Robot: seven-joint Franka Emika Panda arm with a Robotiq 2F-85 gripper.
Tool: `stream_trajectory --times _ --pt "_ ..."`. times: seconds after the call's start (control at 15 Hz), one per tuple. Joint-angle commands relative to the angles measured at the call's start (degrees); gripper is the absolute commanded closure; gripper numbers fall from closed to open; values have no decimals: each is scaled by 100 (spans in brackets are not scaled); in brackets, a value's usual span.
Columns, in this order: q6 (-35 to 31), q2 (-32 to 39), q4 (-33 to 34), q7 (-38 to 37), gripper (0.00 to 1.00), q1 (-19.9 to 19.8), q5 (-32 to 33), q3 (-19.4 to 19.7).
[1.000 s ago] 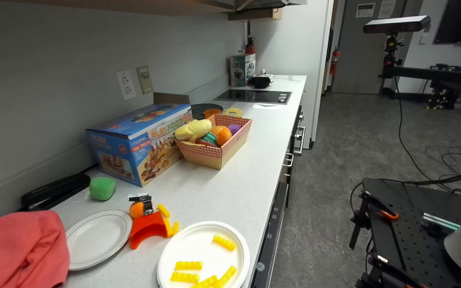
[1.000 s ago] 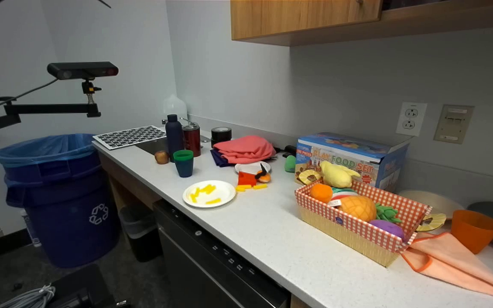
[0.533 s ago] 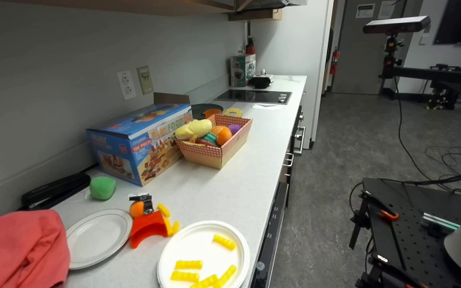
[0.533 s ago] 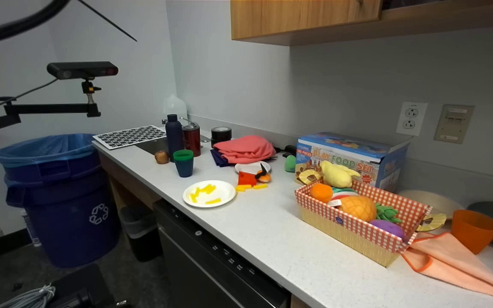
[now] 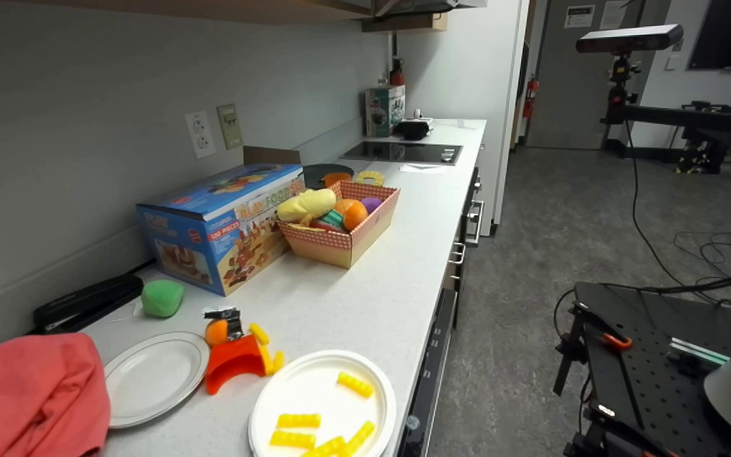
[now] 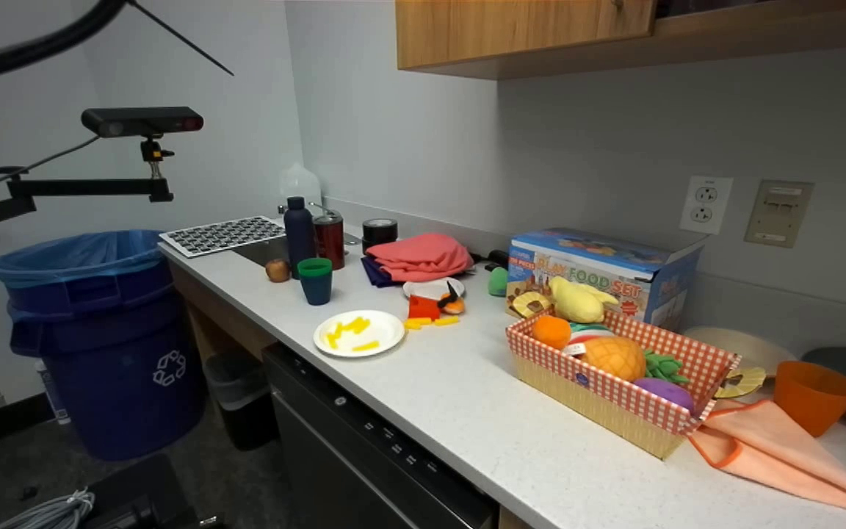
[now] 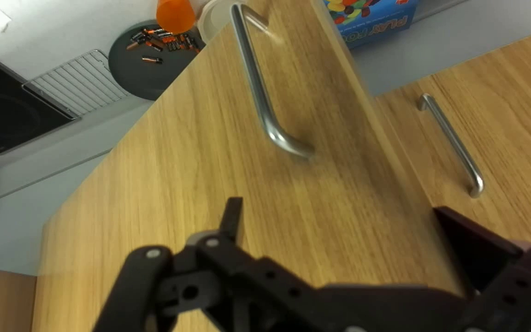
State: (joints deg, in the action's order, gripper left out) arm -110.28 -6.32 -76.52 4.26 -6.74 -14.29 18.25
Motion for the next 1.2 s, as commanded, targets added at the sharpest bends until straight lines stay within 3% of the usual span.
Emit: stream_trajectory --times 0.0,0.13,0.53,0.8,1.07,1.13 --pt "0 0 0 0 0 0 0 0" --pt "0 0 0 0 0 0 0 0" --pt "93 403 81 1625 0 146 -1045 48" --pt "187 948 420 2502 0 -103 -1769 -260" --pt "129 1534 945 3084 0 -266 -1981 -621" --pt "113 1624 1021 3230 0 -87 -1999 -472"
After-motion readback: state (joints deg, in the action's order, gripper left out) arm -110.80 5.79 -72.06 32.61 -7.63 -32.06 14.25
